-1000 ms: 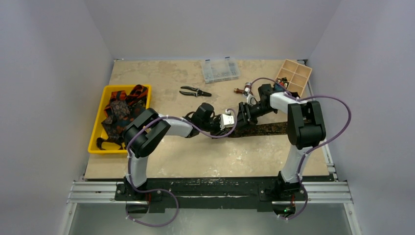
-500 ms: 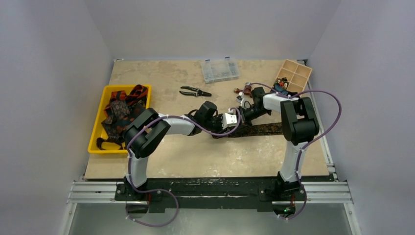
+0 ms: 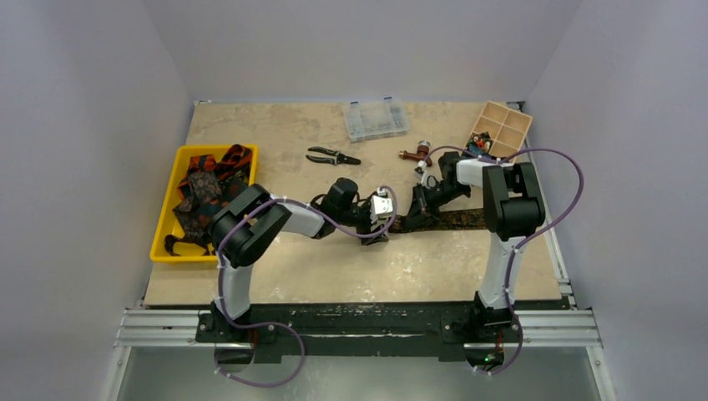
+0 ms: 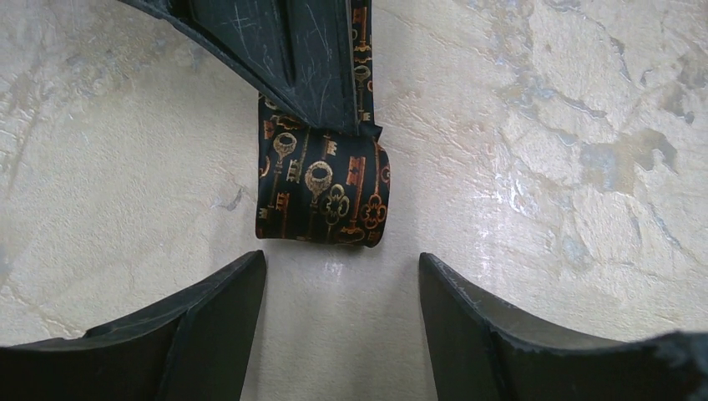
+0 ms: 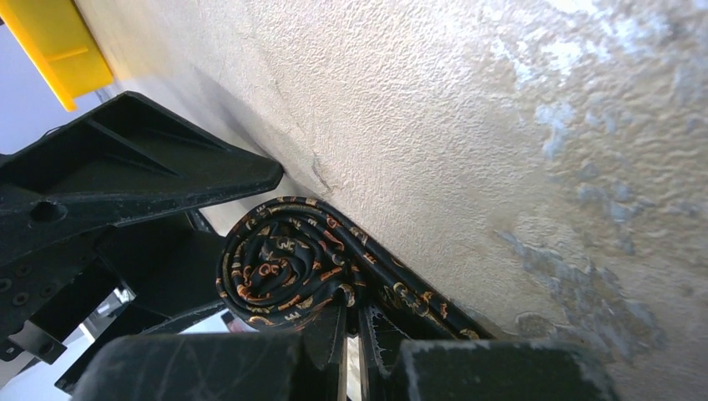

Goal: Roll the ties
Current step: Roll the tie at the center of the board.

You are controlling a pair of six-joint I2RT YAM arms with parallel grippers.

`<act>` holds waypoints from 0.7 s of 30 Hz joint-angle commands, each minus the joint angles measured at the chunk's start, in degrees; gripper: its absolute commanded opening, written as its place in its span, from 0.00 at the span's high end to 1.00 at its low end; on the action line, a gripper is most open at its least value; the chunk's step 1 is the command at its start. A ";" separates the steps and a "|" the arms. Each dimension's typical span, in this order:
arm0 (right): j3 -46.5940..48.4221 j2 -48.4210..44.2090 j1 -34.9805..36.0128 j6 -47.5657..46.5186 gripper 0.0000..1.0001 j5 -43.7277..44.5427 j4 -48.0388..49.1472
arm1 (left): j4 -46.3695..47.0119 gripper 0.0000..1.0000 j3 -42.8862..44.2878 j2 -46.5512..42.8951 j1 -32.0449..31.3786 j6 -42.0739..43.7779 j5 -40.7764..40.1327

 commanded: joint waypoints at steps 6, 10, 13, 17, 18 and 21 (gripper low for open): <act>4.58 7.05 -0.11 -5.72 1.00 13.22 -0.89 | 15.51 0.30 -0.55 6.60 0.14 -8.28 5.09; 6.13 10.27 0.33 -10.19 1.00 10.24 -5.01 | 21.09 0.30 -0.69 9.38 -0.89 -10.14 3.92; 5.84 11.01 1.52 -11.52 1.00 9.13 -5.65 | 24.21 0.33 -1.04 10.65 -1.39 -10.78 2.83; 5.83 11.47 2.79 -10.40 1.00 8.23 -4.84 | 27.17 0.40 -1.17 12.13 -1.81 -10.01 2.64; 6.00 11.69 2.95 -10.10 1.00 8.35 -4.56 | 27.87 0.43 -1.01 12.68 -1.91 -9.99 2.69; 6.96 12.15 2.96 -9.61 1.00 8.82 -4.39 | 28.28 0.55 -0.24 14.18 -2.58 -8.56 2.26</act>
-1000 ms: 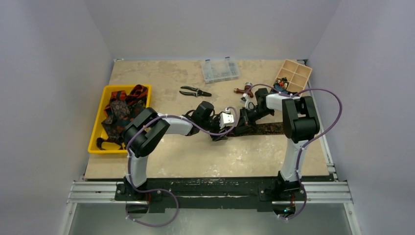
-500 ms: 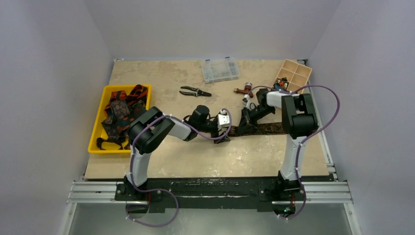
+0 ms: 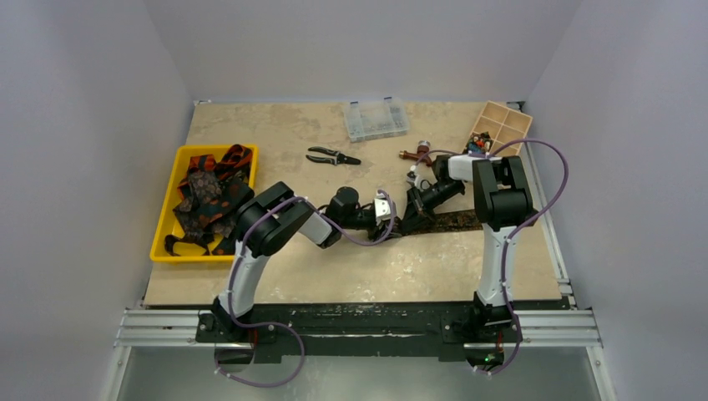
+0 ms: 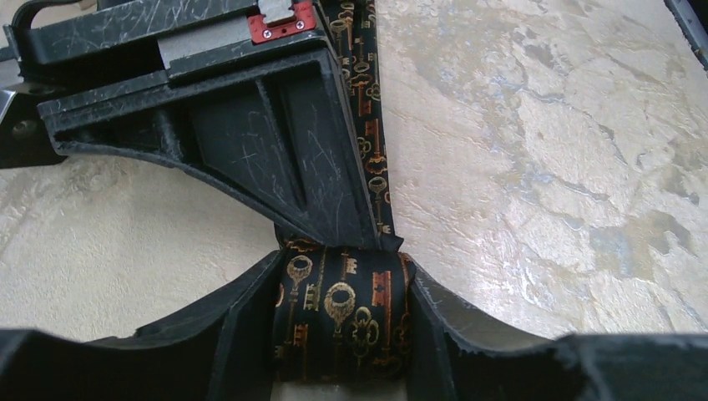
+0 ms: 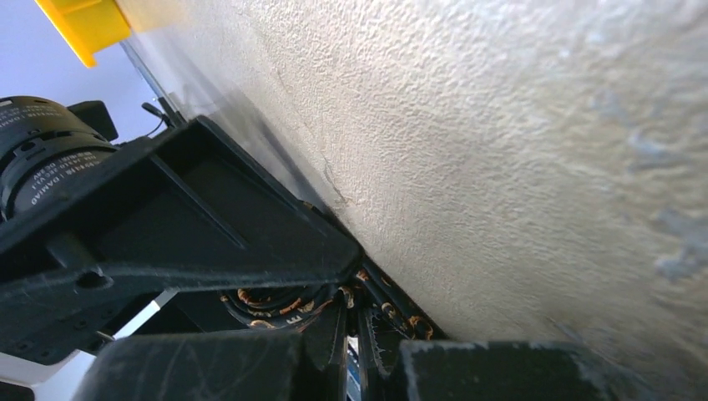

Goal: Roll the ties
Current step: Roll the tie at the center of the board.

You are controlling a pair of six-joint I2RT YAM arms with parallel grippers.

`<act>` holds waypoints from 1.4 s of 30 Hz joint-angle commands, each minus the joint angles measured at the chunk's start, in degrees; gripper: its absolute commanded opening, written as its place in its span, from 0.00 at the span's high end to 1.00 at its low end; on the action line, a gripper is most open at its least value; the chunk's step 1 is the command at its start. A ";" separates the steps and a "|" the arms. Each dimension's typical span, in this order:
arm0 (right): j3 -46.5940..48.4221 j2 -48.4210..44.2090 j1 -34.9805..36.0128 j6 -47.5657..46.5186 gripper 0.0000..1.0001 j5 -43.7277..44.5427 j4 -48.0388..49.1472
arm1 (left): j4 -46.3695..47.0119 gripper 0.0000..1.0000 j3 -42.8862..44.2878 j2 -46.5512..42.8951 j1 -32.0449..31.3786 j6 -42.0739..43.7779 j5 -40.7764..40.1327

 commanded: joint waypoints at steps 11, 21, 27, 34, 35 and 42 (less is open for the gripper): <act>-2.88 -3.01 1.65 0.26 0.90 8.30 10.03 | -25.84 0.90 -1.64 -5.60 -1.23 8.92 -8.29; -5.08 -14.58 -0.96 -2.89 0.61 2.85 5.49 | -48.07 0.97 3.86 -6.25 -0.99 11.28 -12.97; -6.29 -15.25 0.03 2.42 0.57 -3.88 9.88 | -52.49 0.98 7.48 -4.86 -1.28 8.50 -15.38; -6.20 -12.53 1.93 6.17 0.55 -7.07 12.71 | -55.76 0.98 9.33 -4.22 -1.97 8.74 -17.02; -5.98 -12.39 2.27 7.03 0.55 -7.02 13.41 | -56.42 0.98 9.46 -4.18 -2.01 8.78 -17.11; -4.16 -8.46 2.93 3.58 0.88 -1.87 11.74 | -57.16 0.98 9.52 -4.17 -2.09 8.71 -16.35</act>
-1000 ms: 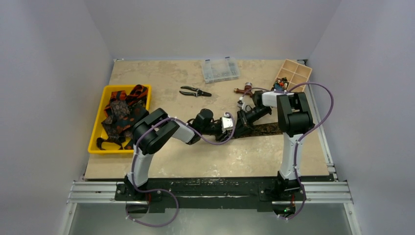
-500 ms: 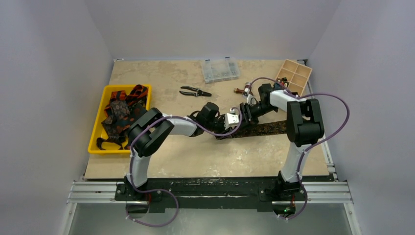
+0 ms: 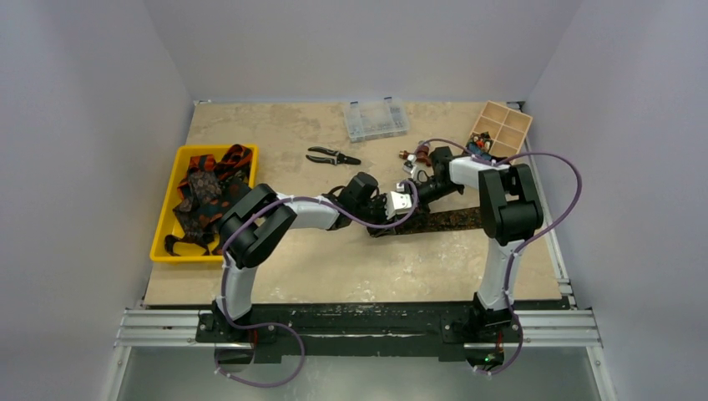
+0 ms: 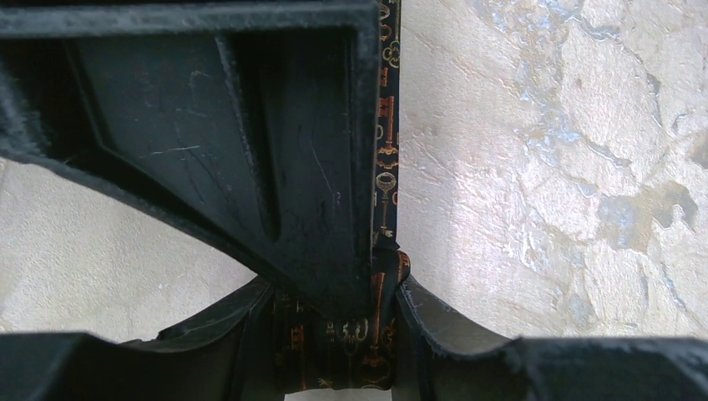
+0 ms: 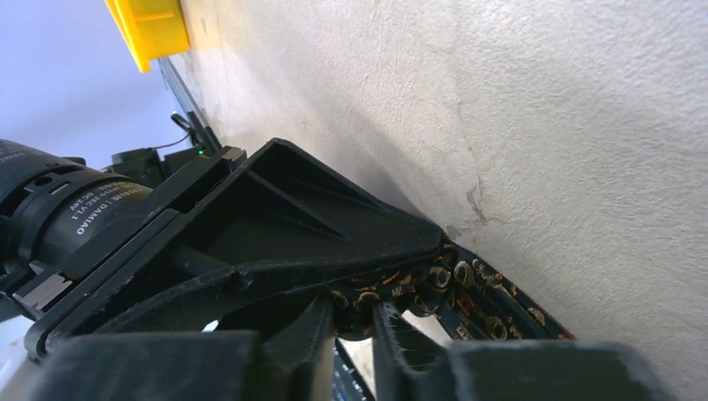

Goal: Roll the ties
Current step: Roll the tie at the center of the board.

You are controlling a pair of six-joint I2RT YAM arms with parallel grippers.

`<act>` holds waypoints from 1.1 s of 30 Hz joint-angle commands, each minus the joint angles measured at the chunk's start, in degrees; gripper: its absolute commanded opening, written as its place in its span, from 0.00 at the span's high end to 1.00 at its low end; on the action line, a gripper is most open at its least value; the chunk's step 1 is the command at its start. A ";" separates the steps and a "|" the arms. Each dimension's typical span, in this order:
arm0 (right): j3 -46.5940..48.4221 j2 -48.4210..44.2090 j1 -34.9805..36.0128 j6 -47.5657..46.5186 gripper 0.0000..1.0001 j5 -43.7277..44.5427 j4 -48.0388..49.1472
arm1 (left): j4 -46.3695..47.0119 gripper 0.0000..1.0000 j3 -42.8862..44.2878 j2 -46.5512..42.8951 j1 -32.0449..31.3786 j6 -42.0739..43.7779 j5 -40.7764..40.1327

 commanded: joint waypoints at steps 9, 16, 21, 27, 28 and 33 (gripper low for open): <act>0.78 7.55 -1.98 -6.20 1.00 12.83 0.03 | -4.77 0.54 -3.24 4.16 1.64 -1.80 0.94; 0.44 6.92 -2.13 -5.69 1.00 21.04 2.16 | 11.22 0.45 -7.23 4.05 2.28 -4.38 6.36; 0.08 6.40 -2.13 -5.58 1.00 25.22 2.97 | 25.92 0.44 -11.14 5.06 2.36 -7.83 10.06; 1.18 7.12 -1.90 -3.58 1.00 27.43 3.66 | 35.81 0.44 -11.14 8.93 2.25 -12.49 10.98; 1.28 6.99 -1.73 -3.21 1.00 27.96 3.82 | 36.67 0.45 -10.94 9.62 2.17 -13.14 10.79; 0.96 6.04 -0.86 -2.65 1.00 29.84 4.55 | 39.73 0.57 -10.98 11.93 1.80 -15.43 10.63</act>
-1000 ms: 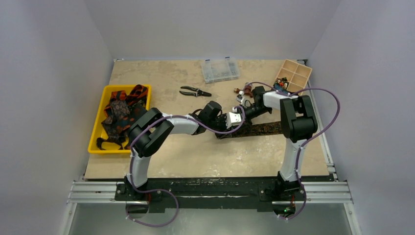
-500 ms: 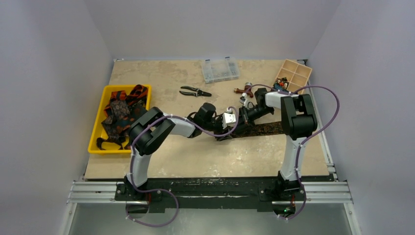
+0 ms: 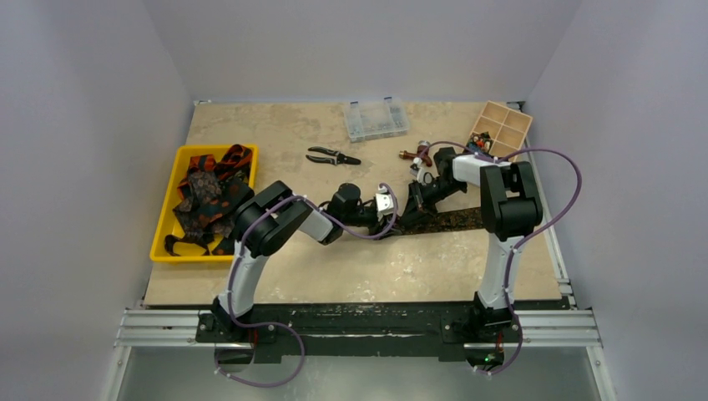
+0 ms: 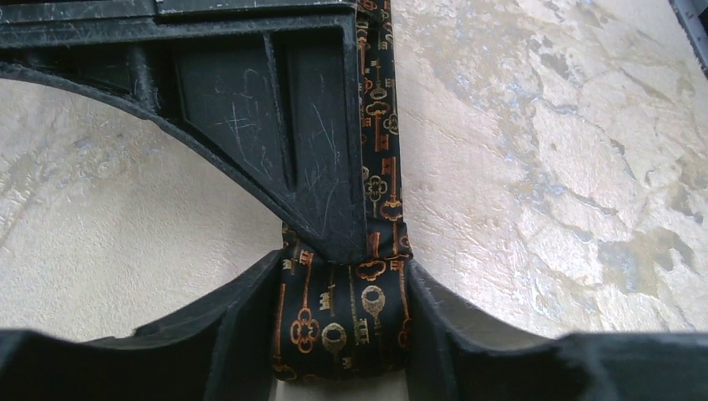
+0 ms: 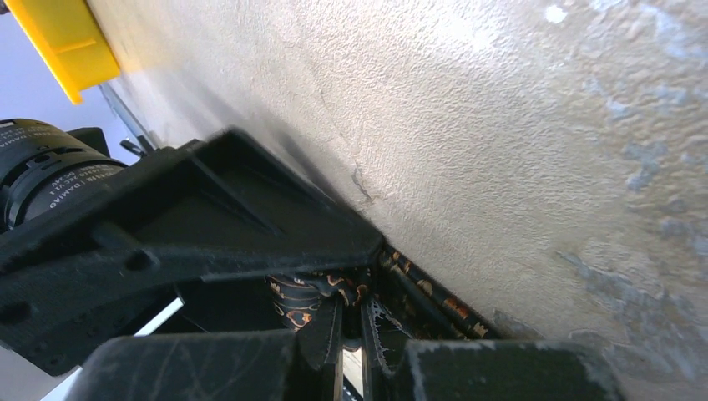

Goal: Roll the ties
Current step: Roll the tie at the center of the board.

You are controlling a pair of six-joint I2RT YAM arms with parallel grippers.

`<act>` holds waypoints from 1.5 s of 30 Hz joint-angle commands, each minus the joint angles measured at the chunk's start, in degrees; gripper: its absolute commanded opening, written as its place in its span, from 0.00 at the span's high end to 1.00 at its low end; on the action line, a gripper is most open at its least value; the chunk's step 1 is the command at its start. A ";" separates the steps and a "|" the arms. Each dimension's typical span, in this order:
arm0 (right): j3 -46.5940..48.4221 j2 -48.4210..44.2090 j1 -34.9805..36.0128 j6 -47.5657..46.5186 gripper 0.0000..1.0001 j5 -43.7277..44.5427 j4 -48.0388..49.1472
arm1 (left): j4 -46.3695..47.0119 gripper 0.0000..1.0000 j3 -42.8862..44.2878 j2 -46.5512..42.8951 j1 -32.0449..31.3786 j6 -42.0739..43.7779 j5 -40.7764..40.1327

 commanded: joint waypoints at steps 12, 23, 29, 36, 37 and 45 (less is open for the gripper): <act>1.87 -2.82 0.65 -6.39 0.76 11.31 0.75 | -29.11 0.93 -1.05 -0.95 -1.46 10.47 -12.85; 0.57 -7.98 -0.33 -5.93 0.57 -1.03 -2.71 | -40.53 0.95 5.00 -0.02 -2.55 10.07 -16.31; 0.42 -5.97 0.57 -3.28 0.54 -3.50 -0.03 | -42.40 0.94 6.87 0.66 -2.81 9.69 -16.34; 0.86 0.14 0.78 -6.71 0.79 1.47 -0.93 | -43.65 0.90 7.17 0.20 -2.90 9.48 -16.17; 0.71 0.60 0.68 -7.32 0.86 2.55 -1.01 | -43.52 0.87 7.04 0.12 -2.86 9.52 -15.87; -1.91 1.15 -0.66 -8.64 1.00 12.68 0.30 | -28.75 0.52 1.31 -2.37 -0.37 5.82 -6.50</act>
